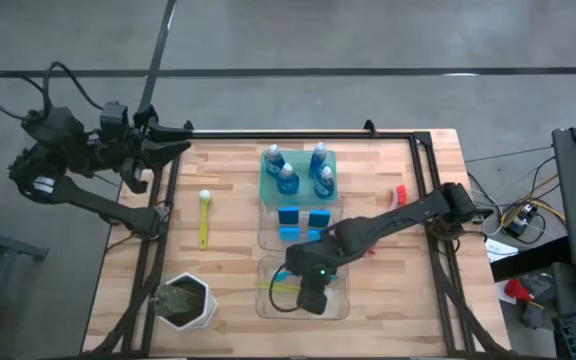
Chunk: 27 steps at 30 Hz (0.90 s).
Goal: Pick & Place Kitchen Sink Supplies
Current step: Put the light green dish brush into the bottom transparent bin
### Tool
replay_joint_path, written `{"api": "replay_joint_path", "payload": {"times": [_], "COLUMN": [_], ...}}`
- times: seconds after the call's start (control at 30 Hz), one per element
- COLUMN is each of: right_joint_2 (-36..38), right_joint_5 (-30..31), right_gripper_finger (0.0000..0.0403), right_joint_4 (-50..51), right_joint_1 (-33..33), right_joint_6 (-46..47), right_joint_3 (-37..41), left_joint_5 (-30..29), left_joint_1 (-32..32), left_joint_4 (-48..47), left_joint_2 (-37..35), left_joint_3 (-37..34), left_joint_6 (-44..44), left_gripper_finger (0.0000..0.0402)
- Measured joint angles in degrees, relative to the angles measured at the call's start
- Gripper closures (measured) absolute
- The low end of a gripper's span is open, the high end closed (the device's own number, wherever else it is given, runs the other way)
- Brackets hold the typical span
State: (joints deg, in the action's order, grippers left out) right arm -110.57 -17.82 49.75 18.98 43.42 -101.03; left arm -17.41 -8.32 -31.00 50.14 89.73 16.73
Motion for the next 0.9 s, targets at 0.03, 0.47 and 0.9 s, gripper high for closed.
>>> {"api": "replay_joint_path", "payload": {"times": [0.03,0.47,0.9], "right_joint_2": [-0.5,-6.9,-12.9], "right_joint_5": [0.0,3.2,3.9], "right_gripper_finger": [0.0349,0.0349,0.0349], "right_joint_4": [0.4,3.7,4.5], "right_joint_1": [0.0,0.2,-0.1], "right_joint_6": [-0.1,-5.3,-7.7], "right_joint_3": [0.0,0.0,0.2], "left_joint_5": [0.0,0.0,0.0], "left_joint_1": [0.0,0.0,0.0], "left_joint_4": [0.0,0.0,0.0], "left_joint_2": [-0.2,-0.7,-0.6], "left_joint_3": [0.0,0.0,0.0], "left_joint_6": [0.0,0.1,-0.2], "left_gripper_finger": [0.028,0.028,0.028]}}
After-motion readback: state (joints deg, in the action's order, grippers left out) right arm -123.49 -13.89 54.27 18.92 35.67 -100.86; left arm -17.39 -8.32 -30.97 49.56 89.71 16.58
